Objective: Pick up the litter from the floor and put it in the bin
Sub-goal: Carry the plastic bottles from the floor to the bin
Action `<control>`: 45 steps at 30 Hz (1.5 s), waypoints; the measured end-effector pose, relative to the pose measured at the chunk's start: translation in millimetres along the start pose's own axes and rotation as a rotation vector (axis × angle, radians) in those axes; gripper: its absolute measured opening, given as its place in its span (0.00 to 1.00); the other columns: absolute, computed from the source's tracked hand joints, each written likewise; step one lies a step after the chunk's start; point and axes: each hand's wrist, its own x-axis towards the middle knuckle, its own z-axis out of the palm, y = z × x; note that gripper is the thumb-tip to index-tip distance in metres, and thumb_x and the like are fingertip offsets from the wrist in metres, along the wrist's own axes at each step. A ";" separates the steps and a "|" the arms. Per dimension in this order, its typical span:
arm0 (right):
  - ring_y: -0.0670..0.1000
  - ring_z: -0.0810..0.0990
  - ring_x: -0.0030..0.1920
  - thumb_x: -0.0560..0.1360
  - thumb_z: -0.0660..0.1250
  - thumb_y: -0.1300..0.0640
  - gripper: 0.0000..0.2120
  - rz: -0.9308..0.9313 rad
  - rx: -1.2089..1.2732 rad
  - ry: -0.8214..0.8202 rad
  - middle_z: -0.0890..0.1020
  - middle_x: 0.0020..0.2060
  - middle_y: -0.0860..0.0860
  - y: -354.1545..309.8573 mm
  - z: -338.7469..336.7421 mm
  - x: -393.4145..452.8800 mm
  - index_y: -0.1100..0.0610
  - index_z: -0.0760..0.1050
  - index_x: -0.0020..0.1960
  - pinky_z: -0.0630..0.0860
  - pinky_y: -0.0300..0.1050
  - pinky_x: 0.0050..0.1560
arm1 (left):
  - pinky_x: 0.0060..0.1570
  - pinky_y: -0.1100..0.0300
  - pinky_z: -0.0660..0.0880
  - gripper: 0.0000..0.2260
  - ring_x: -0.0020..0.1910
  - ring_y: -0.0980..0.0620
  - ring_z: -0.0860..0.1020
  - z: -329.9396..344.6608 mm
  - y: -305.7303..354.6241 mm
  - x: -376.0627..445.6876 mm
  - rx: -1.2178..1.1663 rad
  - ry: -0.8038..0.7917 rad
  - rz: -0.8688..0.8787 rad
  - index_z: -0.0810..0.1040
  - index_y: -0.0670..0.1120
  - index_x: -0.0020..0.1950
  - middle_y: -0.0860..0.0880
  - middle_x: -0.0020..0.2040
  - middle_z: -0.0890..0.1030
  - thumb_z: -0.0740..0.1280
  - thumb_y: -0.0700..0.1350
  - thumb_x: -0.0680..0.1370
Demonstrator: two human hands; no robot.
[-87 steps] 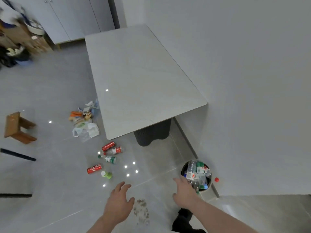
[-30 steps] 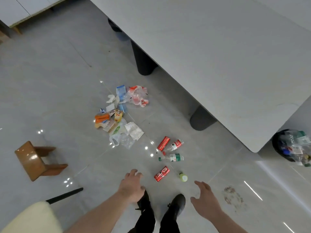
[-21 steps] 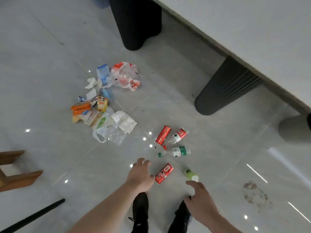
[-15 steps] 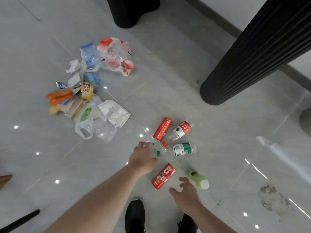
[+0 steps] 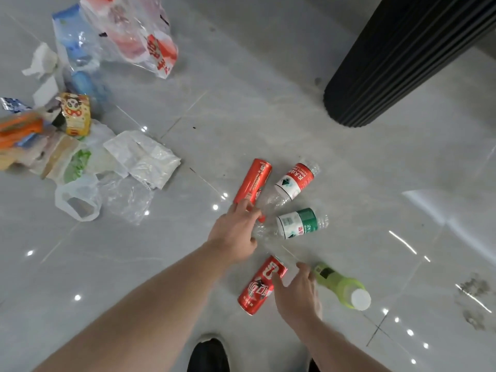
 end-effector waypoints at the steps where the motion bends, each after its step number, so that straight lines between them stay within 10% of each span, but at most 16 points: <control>1: 0.56 0.74 0.65 0.77 0.64 0.40 0.31 -0.072 -0.044 0.022 0.67 0.68 0.50 0.5 -8.7 -3.8 0.50 0.58 0.74 0.74 0.53 0.59 | 0.62 0.49 0.76 0.24 0.70 0.45 0.67 8.8 2.8 -1.2 0.022 0.005 0.021 0.72 0.53 0.69 0.48 0.73 0.63 0.71 0.48 0.73; 7: 0.50 0.70 0.63 0.77 0.64 0.49 0.21 -0.565 -0.572 0.019 0.67 0.63 0.45 0.4 -74.9 -10.2 0.45 0.65 0.69 0.72 0.43 0.57 | 0.68 0.47 0.72 0.27 0.75 0.44 0.61 43.2 20.3 6.8 0.023 0.000 -0.024 0.68 0.57 0.72 0.47 0.79 0.53 0.72 0.53 0.75; 13: 0.56 0.71 0.61 0.71 0.67 0.57 0.30 -0.222 -0.925 -0.176 0.66 0.63 0.49 16.2 -113.4 -5.5 0.47 0.62 0.71 0.70 0.51 0.58 | 0.65 0.46 0.75 0.25 0.73 0.45 0.63 58.5 30.0 22.0 0.056 -0.011 -0.042 0.70 0.54 0.69 0.46 0.76 0.59 0.73 0.55 0.75; 16: 0.56 0.79 0.56 0.71 0.68 0.63 0.37 -0.126 -0.856 -0.277 0.67 0.60 0.51 33.3 -117.1 -0.7 0.48 0.57 0.76 0.72 0.45 0.45 | 0.63 0.50 0.76 0.19 0.67 0.47 0.69 59.5 31.1 23.1 0.095 -0.023 -0.070 0.74 0.51 0.65 0.46 0.70 0.66 0.72 0.54 0.76; 24: 0.57 0.79 0.59 0.74 0.63 0.55 0.35 -0.047 -0.677 -0.399 0.75 0.59 0.54 32.5 -133.4 -17.9 0.50 0.54 0.78 0.72 0.44 0.48 | 0.61 0.51 0.75 0.21 0.62 0.46 0.70 10.5 45.0 -21.7 0.108 -0.083 -0.083 0.72 0.47 0.67 0.44 0.65 0.69 0.64 0.59 0.80; 33: 0.52 0.79 0.52 0.72 0.67 0.49 0.34 -0.102 -0.297 -0.330 0.77 0.55 0.51 -22.1 -251.3 -177.4 0.46 0.59 0.76 0.76 0.44 0.52 | 0.57 0.55 0.76 0.22 0.59 0.48 0.71 -176.1 112.7 -162.4 -0.099 -0.072 -0.357 0.74 0.47 0.63 0.47 0.61 0.72 0.55 0.62 0.82; 39: 0.53 0.81 0.48 0.73 0.67 0.47 0.31 -0.064 -0.088 -0.241 0.79 0.52 0.51 -30.2 -350.5 -317.6 0.46 0.62 0.74 0.78 0.44 0.46 | 0.57 0.49 0.71 0.17 0.59 0.38 0.73 -292.9 170.5 -281.3 -0.265 -0.194 -0.450 0.66 0.49 0.72 0.40 0.60 0.75 0.55 0.47 0.83; 45: 0.56 0.82 0.48 0.76 0.67 0.46 0.26 -0.011 0.172 -0.119 0.79 0.47 0.52 1.6 -448.6 -419.9 0.54 0.67 0.69 0.77 0.47 0.47 | 0.37 0.56 0.69 0.26 0.36 0.49 0.74 -377.0 266.5 -361.1 -0.408 -0.269 -0.460 0.70 0.48 0.35 0.49 0.35 0.76 0.55 0.66 0.81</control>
